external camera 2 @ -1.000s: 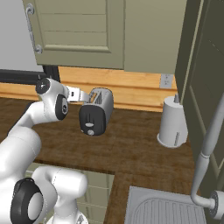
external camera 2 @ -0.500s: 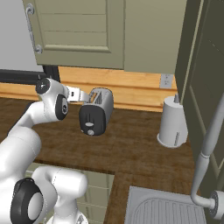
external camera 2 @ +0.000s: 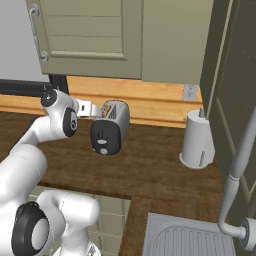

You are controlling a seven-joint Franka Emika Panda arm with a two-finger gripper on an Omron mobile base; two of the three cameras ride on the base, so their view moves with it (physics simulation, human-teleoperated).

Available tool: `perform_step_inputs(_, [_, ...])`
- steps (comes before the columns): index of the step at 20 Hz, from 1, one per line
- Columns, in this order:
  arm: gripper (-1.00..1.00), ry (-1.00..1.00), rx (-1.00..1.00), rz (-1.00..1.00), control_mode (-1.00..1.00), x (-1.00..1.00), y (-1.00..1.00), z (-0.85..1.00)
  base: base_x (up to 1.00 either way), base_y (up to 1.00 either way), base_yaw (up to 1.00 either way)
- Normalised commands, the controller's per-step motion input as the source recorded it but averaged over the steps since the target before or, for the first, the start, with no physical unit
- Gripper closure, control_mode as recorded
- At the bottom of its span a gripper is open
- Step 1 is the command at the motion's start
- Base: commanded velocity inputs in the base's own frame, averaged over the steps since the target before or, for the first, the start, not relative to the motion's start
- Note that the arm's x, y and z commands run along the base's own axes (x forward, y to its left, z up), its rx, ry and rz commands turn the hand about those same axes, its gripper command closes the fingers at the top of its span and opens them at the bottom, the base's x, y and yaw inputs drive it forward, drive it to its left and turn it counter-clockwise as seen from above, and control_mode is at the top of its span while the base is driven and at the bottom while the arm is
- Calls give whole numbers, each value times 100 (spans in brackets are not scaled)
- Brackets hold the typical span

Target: Start the toaster. Once the lever pops up, take the bread to the plate on the dining counter.

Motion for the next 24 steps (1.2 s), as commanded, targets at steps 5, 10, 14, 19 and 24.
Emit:
perform_step_inputs(5, [-100,0,0,0,-100,3,-1,-12,0,0,0])
perform_step_inputs(10, [-100,0,0,0,-100,0,-9,-7,0,0,0])
perform_step_inputs(14, [-100,0,0,0,-100,32,0,-7,0,0,0])
perform_step_inputs(19, [-100,0,0,0,-100,17,-5,0,0,0,0])
perform_step_inputs(24, [-100,0,0,0,-100,8,-4,-2,0,0,0])
